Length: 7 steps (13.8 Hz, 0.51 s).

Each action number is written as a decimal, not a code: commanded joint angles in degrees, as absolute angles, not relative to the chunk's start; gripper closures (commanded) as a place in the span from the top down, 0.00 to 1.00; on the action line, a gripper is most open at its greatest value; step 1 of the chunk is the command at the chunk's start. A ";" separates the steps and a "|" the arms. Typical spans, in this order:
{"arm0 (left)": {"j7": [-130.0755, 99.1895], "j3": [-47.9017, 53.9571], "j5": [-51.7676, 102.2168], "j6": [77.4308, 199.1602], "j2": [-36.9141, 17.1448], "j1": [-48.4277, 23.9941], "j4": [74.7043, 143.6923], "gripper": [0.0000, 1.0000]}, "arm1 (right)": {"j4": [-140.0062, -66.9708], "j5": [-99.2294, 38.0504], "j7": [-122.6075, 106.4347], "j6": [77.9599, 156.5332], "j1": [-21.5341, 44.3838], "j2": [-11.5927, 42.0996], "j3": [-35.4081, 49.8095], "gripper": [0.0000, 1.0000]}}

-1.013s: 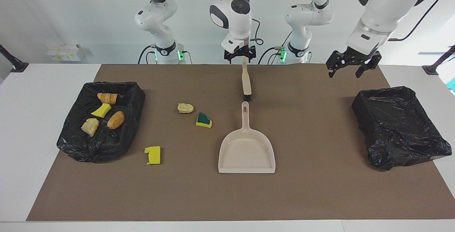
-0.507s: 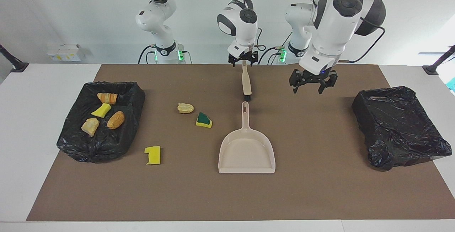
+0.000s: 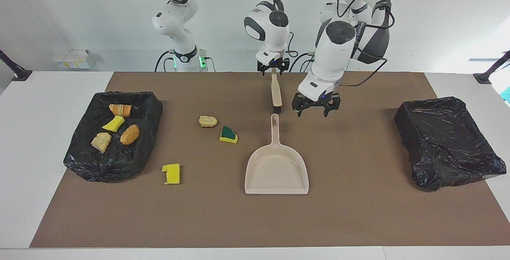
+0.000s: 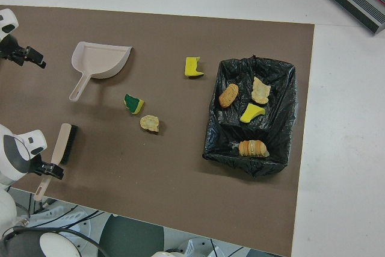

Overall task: Sweep and dump trash in bin
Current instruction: 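Grasp the dustpan handle with the left gripper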

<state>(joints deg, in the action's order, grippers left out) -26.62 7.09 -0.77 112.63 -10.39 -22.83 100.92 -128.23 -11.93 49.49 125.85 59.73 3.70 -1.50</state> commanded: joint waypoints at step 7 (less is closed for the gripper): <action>-35.51 6.15 -1.23 120.05 -16.17 -29.27 101.34 1.00 | -127.62 -12.92 51.42 117.26 58.02 -0.95 -1.84 0.00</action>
